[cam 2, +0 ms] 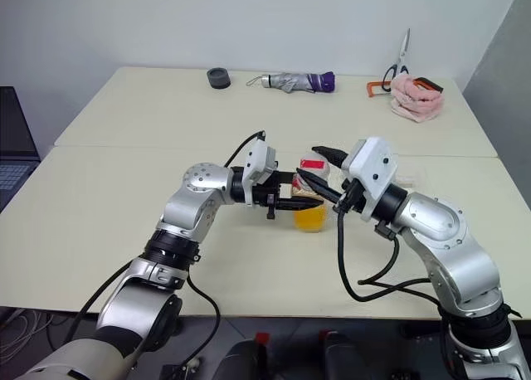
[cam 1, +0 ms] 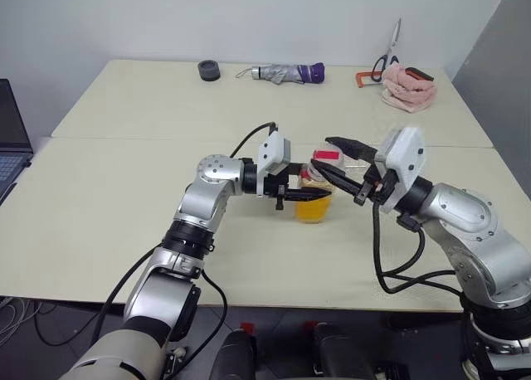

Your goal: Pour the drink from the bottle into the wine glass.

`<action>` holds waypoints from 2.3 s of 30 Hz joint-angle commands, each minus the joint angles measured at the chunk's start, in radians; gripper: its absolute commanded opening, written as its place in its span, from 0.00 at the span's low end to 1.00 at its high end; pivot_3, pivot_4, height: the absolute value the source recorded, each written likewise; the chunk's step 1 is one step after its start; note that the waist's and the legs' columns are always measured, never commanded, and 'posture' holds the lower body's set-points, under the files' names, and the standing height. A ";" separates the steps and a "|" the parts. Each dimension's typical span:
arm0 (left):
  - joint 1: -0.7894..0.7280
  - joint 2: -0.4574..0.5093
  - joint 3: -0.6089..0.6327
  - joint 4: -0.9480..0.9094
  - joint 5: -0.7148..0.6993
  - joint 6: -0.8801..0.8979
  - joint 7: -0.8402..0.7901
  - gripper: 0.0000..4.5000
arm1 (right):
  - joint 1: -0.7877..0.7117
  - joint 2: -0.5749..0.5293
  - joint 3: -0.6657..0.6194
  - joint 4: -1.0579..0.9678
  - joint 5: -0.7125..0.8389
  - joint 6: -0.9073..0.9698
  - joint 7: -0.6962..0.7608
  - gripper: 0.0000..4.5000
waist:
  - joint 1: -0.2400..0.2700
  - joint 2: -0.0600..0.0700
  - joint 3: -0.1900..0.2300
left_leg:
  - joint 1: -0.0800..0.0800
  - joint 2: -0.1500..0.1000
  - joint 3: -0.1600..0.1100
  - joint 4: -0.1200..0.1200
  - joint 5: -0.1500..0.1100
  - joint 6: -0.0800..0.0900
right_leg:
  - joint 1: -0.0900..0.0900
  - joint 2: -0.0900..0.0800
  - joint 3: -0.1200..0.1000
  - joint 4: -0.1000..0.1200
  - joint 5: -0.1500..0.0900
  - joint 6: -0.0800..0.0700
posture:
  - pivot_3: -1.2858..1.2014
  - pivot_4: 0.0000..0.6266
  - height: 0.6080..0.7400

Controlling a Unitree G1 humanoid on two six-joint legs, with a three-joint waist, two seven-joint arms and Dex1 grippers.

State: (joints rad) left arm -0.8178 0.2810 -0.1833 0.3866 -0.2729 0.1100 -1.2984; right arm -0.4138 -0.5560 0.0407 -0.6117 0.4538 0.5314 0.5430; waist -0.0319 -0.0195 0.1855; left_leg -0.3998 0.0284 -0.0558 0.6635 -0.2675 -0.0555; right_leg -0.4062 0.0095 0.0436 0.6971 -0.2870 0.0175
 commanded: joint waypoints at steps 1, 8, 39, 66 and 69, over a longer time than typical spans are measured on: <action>-0.012 -0.003 0.015 -0.037 -0.022 -0.004 0.001 0.39 | -0.001 0.018 -0.063 -0.038 0.075 0.038 -0.011 0.39 | 0.000 0.000 0.000 | 0.000 0.000 0.000 0.000 0.000 0.000 | 0.000 0.000 0.000 0.000 0.000 0.000 | 0.52 0.24 1.00; -0.006 0.002 0.026 -0.042 -0.022 -0.004 0.024 0.39 | 0.059 -0.032 -0.281 -0.084 0.250 0.174 -0.062 0.38 | 0.003 0.000 0.000 | 0.000 0.000 0.000 0.000 0.000 0.000 | 0.000 0.000 0.000 0.000 0.000 0.000 | 0.52 0.24 1.00; 0.025 0.101 0.220 -0.049 -0.047 0.085 0.280 0.39 | 0.483 -0.058 -0.344 0.070 0.035 -0.038 -0.010 1.00 | -0.010 0.001 0.000 | 0.003 0.002 0.002 0.000 0.000 0.000 | 0.001 0.003 0.003 0.001 0.000 0.001 | 0.52 0.24 1.00; -0.046 0.250 0.394 0.392 0.097 -0.113 0.812 0.39 | -0.259 0.252 0.261 0.323 -0.118 0.137 0.016 1.00 | 0.001 0.000 0.000 | -0.001 -0.001 -0.001 0.001 0.000 0.000 | -0.001 -0.004 -0.002 0.001 0.000 0.000 | 0.52 0.24 1.00; -0.040 0.246 0.395 0.408 0.096 -0.121 0.813 0.47 | -0.256 0.263 0.260 0.319 -0.128 0.144 0.021 1.00 | 0.000 0.000 0.000 | -0.001 -0.001 -0.001 0.001 0.000 0.000 | -0.001 -0.003 -0.002 0.001 0.000 0.000 | 0.52 0.24 1.00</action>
State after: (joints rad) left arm -0.8374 0.5216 0.2036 0.7949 -0.1802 0.0097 -0.4918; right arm -0.6523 -0.2986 0.2986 -0.2668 0.3309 0.6858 0.5554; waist -0.0316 -0.0197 0.1851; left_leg -0.4003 0.0273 -0.0566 0.6641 -0.2674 -0.0557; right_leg -0.4068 0.0062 0.0416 0.6979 -0.2866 0.0175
